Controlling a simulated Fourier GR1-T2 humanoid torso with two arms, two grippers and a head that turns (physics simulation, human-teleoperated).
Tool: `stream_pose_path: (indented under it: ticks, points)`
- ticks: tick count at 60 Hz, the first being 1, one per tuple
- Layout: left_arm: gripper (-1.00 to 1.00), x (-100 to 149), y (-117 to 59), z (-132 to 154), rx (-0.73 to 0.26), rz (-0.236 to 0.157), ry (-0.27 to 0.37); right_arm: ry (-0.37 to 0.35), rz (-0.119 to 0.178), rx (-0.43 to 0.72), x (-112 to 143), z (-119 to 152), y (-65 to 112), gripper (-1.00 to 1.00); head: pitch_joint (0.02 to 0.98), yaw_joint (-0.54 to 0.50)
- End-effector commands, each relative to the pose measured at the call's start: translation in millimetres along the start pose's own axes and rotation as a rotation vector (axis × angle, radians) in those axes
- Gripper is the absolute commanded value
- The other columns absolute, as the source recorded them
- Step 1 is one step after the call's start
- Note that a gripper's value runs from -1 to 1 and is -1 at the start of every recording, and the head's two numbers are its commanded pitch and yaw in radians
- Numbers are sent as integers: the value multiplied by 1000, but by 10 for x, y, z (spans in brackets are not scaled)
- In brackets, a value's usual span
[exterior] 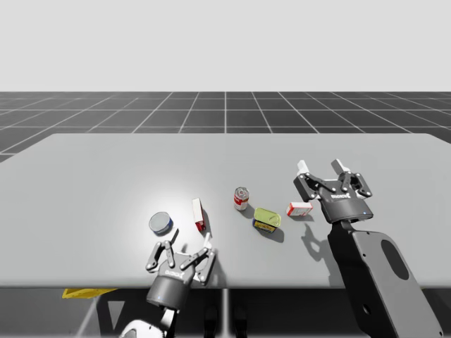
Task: Pick up the pudding box and lift it.
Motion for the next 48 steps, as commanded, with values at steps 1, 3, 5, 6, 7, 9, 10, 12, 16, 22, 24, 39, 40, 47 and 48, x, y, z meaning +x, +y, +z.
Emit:
stream_pose_path:
  ticks: [1, 3, 5, 6, 7, 9, 10, 12, 16, 22, 24, 39, 40, 47, 48]
  points:
    - [-1000, -36, -44, -178, 12, 22, 4, -2, -2, -2, 4, 0, -5, -1000, 854, 188]
    - [-1000, -28, -46, -225, 11, 35, 10, -4, 0, -3, 6, 0, -7, -1000, 857, 186]
    - [-1000, -25, -50, -247, 15, 35, 10, -4, 0, -3, 6, 1, -8, -1000, 857, 185]
    - [-1000, -24, -53, -268, 19, 35, 10, -4, -1, -4, 6, 0, -9, -1000, 858, 185]
    - [-1000, -23, -54, -279, 21, 34, 10, -4, -2, -4, 6, 0, -9, -1000, 858, 184]
    - [-1000, -20, -56, -297, 22, 38, 14, -4, -1, -4, 6, 1, -9, -1000, 859, 184]
    - [-1000, -13, -63, -323, 26, 41, 13, -5, 0, -5, 7, 1, -8, -1000, 859, 184]
    - [-1000, -10, -68, -339, 28, 41, 15, -5, 1, -6, 6, 2, -9, -1000, 859, 184]
    - [-1000, 4, -77, -383, 36, 41, 15, -5, -1, -6, 6, 1, -11, -1000, 860, 184]
    - [-1000, 24, -86, -457, 49, 48, 24, -6, -2, -7, 7, 1, -16, -1000, 861, 184]
    - [-1000, 30, -85, -481, 55, 50, 27, -6, -1, -8, 8, 1, -18, -1000, 861, 184]
    - [-1000, -8, -77, -563, 45, 103, 92, -8, -4, -9, 17, 1, -25, -1000, 862, 181]
    - [-1000, -10, -76, -561, 44, 106, 93, -8, -4, -9, 17, 1, -25, -1000, 862, 182]
    - [798, -15, -81, -552, 48, 97, 84, -19, 5, -4, 22, -1, -32, -1000, 860, 181]
    - [873, -20, -88, -546, 43, 91, 83, -21, 7, -4, 22, -2, -33, -1000, 859, 180]
